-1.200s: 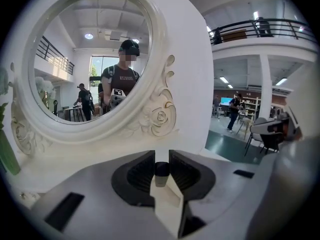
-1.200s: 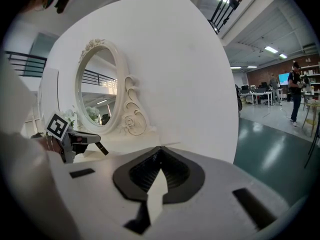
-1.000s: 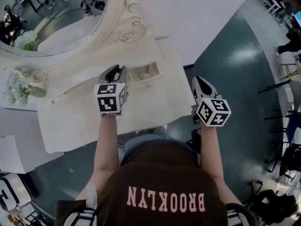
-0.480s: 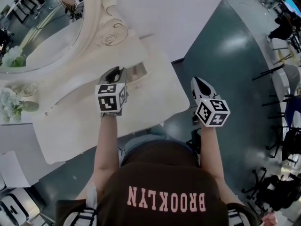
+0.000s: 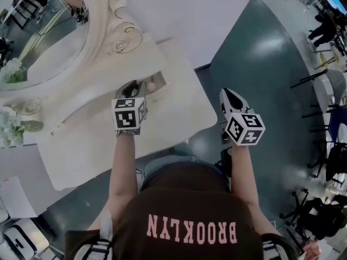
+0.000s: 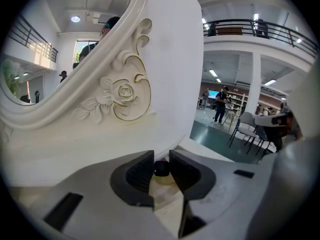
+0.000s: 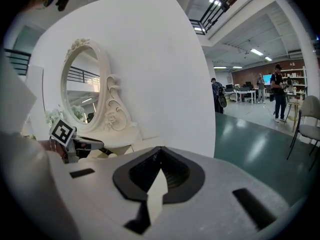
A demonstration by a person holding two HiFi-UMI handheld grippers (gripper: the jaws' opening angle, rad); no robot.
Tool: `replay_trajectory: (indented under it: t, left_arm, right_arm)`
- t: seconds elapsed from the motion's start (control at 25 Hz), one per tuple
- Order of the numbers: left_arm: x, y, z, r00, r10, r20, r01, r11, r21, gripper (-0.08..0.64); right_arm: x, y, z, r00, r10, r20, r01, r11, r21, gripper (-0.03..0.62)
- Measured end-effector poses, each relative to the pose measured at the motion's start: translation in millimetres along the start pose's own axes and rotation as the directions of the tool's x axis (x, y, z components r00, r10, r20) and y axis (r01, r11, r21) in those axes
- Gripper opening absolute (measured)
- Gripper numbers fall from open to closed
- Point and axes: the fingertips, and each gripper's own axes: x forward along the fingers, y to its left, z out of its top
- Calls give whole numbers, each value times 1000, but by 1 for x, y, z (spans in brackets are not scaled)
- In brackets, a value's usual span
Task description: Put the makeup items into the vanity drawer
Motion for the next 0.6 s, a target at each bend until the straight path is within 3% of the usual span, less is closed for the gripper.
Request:
replay_trajectory:
  t: [0.32,0.6]
  left_arm:
    - [-4,4,-14,999,-3,-34,3,1000,-12,102]
    - [-14,11,-13,1000,16,-16,-17,1000,-20,133]
  right_arm:
    - [5,8,1,1000,25,3,-25,1000,-7,-2]
    - [9,18,8,999,51,18,-51,999,-16,-2]
